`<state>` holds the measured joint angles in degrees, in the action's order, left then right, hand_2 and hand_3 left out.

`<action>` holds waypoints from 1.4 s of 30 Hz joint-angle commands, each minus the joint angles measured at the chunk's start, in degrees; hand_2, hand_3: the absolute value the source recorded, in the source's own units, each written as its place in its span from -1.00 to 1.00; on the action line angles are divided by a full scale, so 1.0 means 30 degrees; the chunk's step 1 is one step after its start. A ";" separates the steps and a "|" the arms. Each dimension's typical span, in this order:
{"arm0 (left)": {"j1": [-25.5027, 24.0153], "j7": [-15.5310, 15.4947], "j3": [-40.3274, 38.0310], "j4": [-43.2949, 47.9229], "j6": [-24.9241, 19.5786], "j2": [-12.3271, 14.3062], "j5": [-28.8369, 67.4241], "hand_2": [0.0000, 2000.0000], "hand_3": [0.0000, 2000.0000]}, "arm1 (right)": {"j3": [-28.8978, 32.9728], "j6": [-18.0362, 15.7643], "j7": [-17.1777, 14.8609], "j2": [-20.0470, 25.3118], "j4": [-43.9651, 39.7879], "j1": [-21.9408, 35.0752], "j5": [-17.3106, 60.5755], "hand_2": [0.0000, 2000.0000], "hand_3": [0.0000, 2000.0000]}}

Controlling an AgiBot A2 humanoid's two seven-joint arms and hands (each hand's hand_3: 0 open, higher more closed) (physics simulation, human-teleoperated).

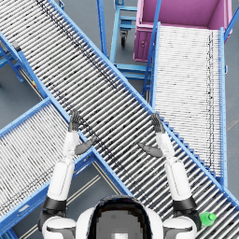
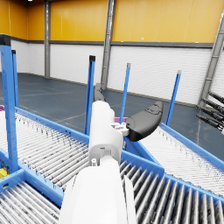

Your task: Pick up the oil and place it on the left assembly line, put the cola on the right, and keep Sprite still

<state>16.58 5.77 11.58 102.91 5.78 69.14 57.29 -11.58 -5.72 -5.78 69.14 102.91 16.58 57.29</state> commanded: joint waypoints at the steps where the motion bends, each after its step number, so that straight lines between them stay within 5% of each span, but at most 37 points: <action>1: 0.0000 0.0000 0.0000 0.0000 0.0000 0.0000 0.0000 -1.00 -1.00 | 0.0000 0.0000 0.0000 0.0000 0.0000 0.0000 0.0000 -1.00 -1.00; 42: 0.0000 0.0000 0.0000 0.0000 0.0000 0.0000 0.0000 -1.00 -1.00 | 0.0000 0.0000 0.0000 0.0000 0.0000 0.0000 0.0000 -1.00 -1.00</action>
<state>16.58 5.77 11.58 102.91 5.78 69.14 57.29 -11.58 -5.72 -5.78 69.14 102.91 16.58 57.29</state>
